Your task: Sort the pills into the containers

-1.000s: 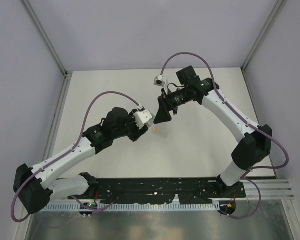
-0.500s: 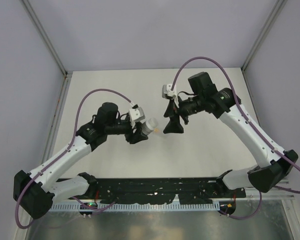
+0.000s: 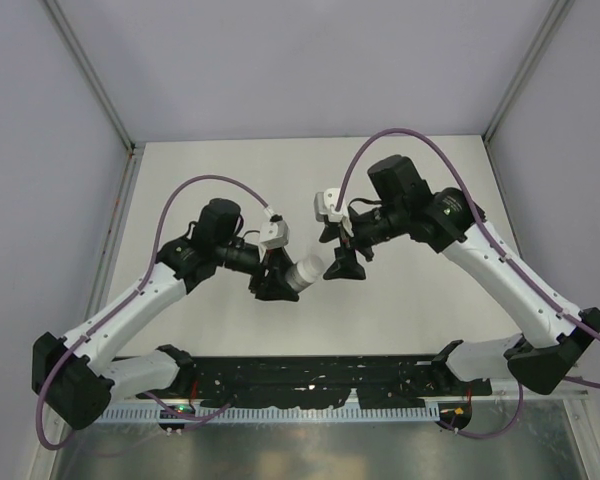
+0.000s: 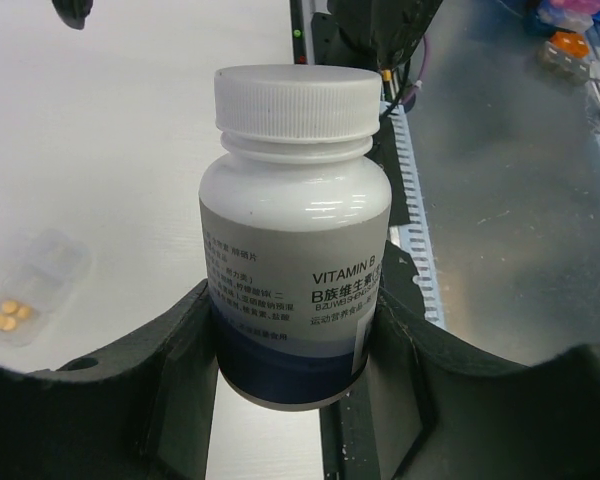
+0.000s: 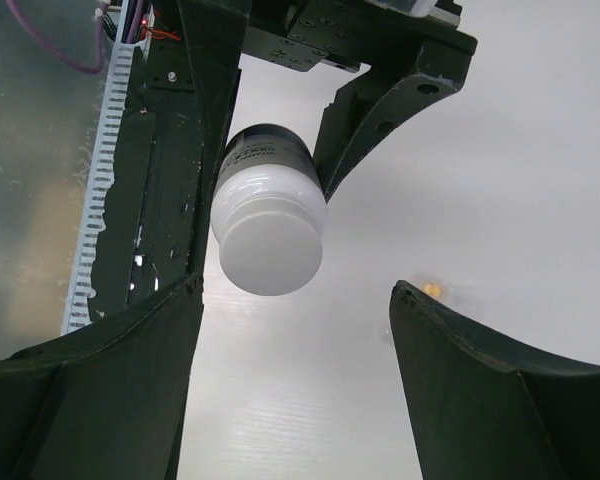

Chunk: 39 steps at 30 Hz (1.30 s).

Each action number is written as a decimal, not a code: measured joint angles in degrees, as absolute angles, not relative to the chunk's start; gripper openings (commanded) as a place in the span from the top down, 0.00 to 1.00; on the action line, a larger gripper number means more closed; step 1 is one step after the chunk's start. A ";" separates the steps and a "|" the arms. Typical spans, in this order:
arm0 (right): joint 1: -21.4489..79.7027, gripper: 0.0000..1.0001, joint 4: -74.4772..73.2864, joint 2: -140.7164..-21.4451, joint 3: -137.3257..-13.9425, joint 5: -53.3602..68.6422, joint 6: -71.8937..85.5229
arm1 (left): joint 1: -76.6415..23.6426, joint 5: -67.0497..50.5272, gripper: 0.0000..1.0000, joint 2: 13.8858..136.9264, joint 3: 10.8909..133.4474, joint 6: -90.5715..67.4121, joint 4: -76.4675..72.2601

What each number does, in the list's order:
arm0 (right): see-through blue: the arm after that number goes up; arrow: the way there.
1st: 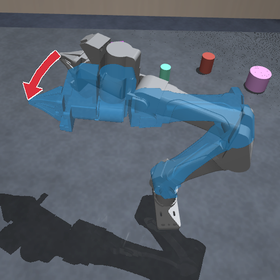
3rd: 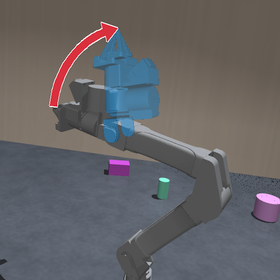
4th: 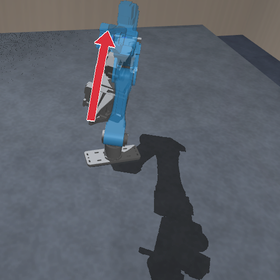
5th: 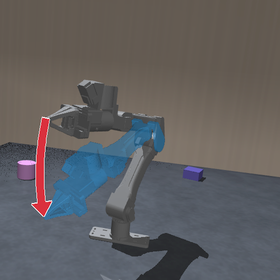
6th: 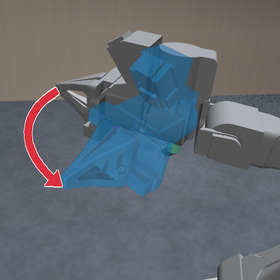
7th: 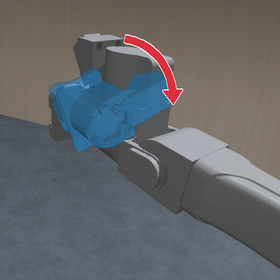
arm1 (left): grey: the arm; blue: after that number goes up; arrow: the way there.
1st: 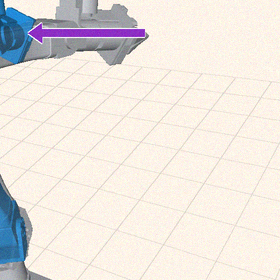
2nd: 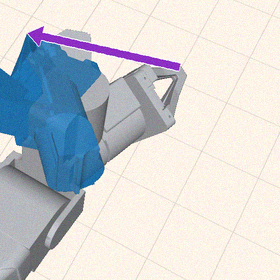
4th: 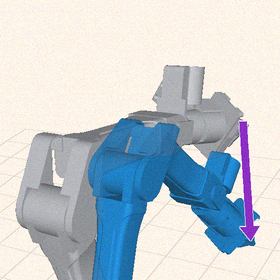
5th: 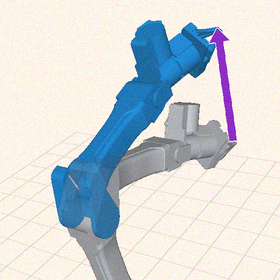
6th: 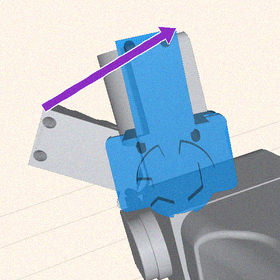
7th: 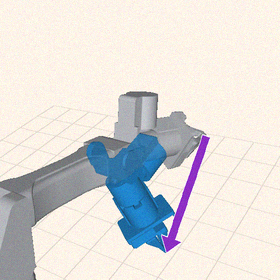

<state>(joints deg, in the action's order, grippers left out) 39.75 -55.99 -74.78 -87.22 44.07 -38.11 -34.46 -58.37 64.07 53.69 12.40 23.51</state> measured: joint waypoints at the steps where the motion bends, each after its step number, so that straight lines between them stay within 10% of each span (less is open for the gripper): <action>1: 40.07 0.22 -56.03 -74.94 -87.29 43.99 -38.33 | -34.46 -58.87 1.00 64.31 53.80 12.51 23.97; 39: 42.02 0.70 -58.57 -83.44 -91.00 44.66 -34.28 | -34.41 -53.21 1.00 64.71 53.76 12.29 25.98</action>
